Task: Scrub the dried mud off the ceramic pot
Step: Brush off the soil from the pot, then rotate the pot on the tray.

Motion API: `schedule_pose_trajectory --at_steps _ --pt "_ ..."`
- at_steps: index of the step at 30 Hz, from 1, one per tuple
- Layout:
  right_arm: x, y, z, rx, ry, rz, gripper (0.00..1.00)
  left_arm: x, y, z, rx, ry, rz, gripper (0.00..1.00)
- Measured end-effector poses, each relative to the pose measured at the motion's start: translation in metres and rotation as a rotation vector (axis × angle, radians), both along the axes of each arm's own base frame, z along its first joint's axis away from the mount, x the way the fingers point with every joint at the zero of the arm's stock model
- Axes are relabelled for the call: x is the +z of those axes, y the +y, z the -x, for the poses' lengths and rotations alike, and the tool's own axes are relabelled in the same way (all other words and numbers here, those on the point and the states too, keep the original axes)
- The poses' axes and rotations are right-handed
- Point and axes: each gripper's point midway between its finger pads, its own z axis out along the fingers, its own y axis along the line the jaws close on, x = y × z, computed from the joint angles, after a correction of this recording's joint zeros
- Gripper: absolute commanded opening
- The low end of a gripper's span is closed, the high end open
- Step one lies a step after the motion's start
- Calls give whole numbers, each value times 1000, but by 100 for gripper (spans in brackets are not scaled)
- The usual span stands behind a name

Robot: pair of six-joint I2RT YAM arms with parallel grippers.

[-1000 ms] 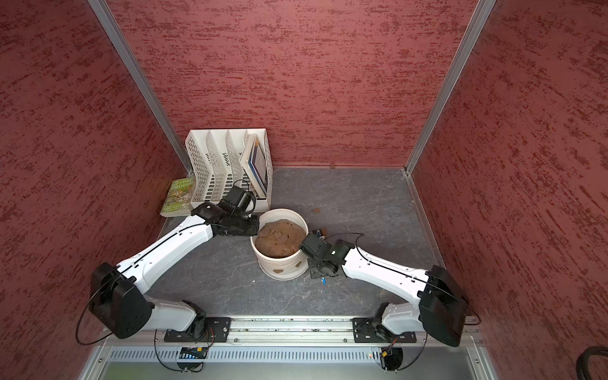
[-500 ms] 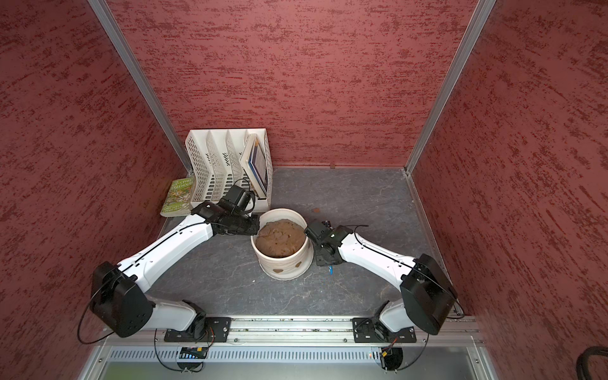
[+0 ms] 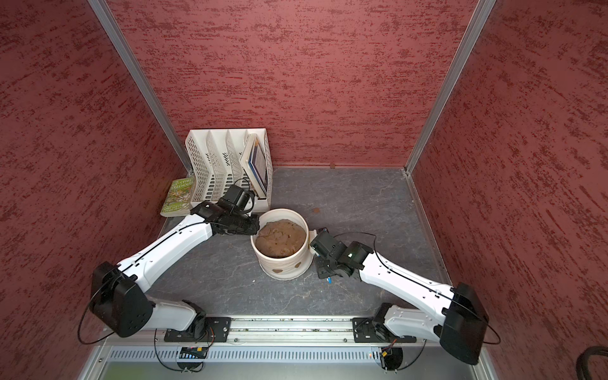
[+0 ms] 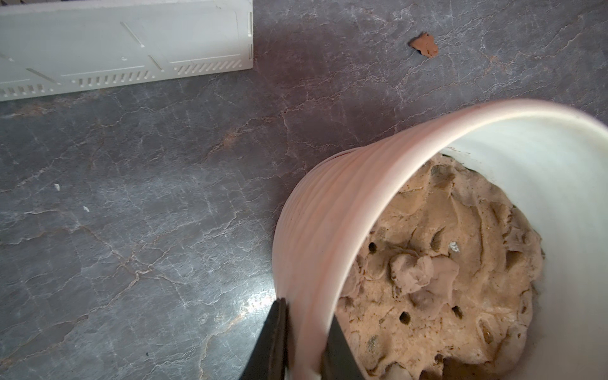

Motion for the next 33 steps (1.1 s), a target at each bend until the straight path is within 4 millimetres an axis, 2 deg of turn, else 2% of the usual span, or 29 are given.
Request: schedule_pose_trajectory --at_steps 11,16,20,24,27,33 --pt "-31 4 1 8 93 89 0 0 0 0 -14 -5 -6 0" --pt "-36 -1 -12 -40 110 147 0 0 0 0 -5 -6 -9 0" --pt "-41 -16 -26 -114 122 170 0 -1 1 0 8 -7 -12 0" --pt "-41 -33 -36 -178 125 189 0 -1 3 0 42 -7 -1 0" --pt "-38 -36 -36 -187 122 187 0 -1 5 0 72 -6 13 0" --pt "-13 -45 -30 -199 72 148 0 -1 10 2 143 4 29 0"
